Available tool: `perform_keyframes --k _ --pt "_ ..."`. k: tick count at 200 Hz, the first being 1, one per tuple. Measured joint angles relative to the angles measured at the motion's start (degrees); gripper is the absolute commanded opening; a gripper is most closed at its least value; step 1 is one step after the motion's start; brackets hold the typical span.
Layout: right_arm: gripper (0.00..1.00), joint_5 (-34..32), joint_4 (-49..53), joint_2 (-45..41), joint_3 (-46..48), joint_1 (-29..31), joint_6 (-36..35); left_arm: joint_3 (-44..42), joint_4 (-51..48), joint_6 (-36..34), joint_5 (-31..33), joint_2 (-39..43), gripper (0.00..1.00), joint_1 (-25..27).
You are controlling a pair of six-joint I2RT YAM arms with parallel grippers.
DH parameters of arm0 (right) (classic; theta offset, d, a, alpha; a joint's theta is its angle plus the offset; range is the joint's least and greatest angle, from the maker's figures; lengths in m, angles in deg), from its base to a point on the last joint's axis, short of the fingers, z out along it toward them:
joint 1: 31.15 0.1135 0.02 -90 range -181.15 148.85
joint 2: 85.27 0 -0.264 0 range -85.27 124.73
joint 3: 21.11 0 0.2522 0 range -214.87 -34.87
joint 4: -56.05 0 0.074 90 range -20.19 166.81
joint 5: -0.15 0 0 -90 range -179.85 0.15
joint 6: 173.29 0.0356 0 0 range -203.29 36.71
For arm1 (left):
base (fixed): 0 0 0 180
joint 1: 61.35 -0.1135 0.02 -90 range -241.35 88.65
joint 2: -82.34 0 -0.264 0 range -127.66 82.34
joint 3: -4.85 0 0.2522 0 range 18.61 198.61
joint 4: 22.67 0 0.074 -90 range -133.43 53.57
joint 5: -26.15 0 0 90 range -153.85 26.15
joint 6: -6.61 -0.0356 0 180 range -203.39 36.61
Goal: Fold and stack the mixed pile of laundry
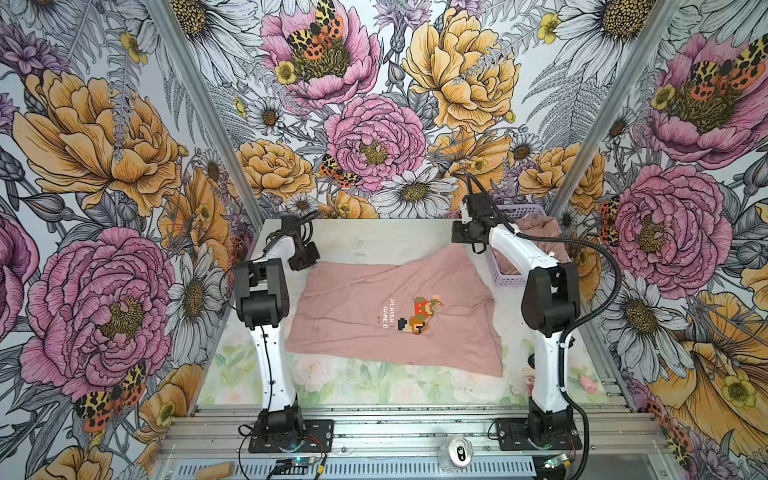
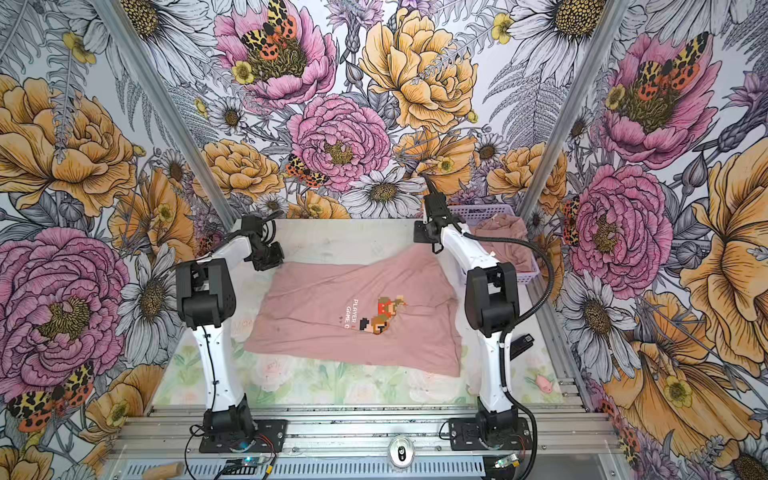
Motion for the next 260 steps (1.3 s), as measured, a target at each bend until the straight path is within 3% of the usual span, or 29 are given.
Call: perform_keyframes --k 44,110,193,260 --pt "0.00 -0.2 0.0 0.0 0.0 0.0 0.0 0.1 -0.1 0.1 0.3 0.2 0.06 0.0" --pt "0.00 -0.9 0.0 0.0 0.0 0.0 0.0 6.2 -3.0 0.9 -1.0 1.8 0.05 0.0" --pt "0.00 -1.0 0.0 0.0 0.0 -0.1 -0.4 8.0 -4.7 2.1 -3.1 3.9 0.03 -0.2" --pt "0.00 -0.5 0.0 -1.7 0.0 -1.4 0.2 8.1 -5.1 3.2 -5.5 3.9 0.00 -3.0"
